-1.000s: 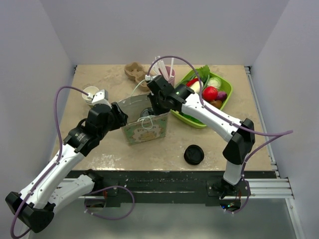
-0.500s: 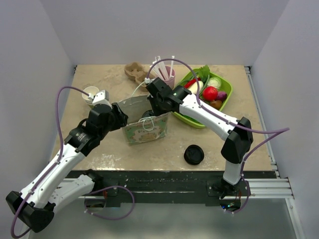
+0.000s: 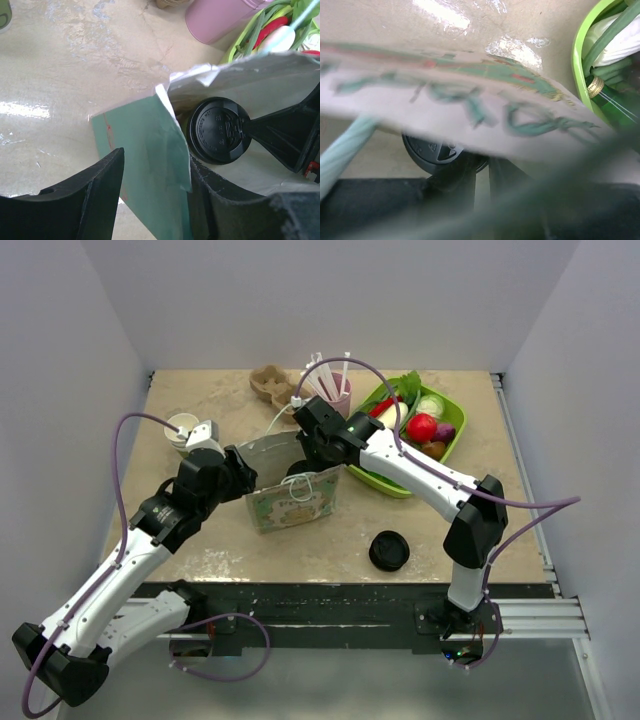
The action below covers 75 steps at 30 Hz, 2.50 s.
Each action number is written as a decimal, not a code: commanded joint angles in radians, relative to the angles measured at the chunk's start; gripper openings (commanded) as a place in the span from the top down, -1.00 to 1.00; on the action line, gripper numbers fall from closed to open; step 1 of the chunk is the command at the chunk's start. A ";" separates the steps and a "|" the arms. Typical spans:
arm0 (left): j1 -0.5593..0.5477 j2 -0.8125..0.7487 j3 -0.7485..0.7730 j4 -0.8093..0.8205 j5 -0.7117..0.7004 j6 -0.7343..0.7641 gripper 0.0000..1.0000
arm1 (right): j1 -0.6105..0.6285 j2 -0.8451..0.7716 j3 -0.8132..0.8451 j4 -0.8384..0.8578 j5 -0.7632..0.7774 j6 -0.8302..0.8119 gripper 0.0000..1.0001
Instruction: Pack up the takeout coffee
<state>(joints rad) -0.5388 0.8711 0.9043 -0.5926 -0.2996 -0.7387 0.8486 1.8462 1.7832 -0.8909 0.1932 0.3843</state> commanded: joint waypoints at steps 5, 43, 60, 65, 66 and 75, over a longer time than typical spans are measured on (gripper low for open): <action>0.000 0.002 0.002 0.016 -0.015 0.019 -0.08 | -0.003 -0.008 0.013 -0.005 0.035 0.019 0.47; 0.002 0.025 0.033 0.017 0.005 0.013 -0.07 | -0.003 -0.280 0.111 0.139 -0.060 -0.050 -0.38; 0.000 -0.055 0.177 0.020 0.086 0.059 -0.84 | -0.003 -0.631 -0.123 0.431 0.081 -0.156 -0.96; 0.000 -0.058 0.258 -0.032 0.093 0.047 -0.99 | -0.026 -0.625 -0.087 0.437 0.157 -0.196 -0.96; 0.000 -0.057 0.274 -0.035 0.094 0.050 -0.99 | -0.055 -0.614 -0.074 0.425 0.144 -0.197 -0.96; 0.002 0.097 0.465 -0.156 0.020 0.071 -0.99 | -0.238 -0.504 -0.039 0.423 -0.040 -0.209 -0.96</action>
<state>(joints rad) -0.5388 0.9073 1.3087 -0.7013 -0.2497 -0.6926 0.6739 1.3106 1.7000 -0.4927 0.2466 0.1963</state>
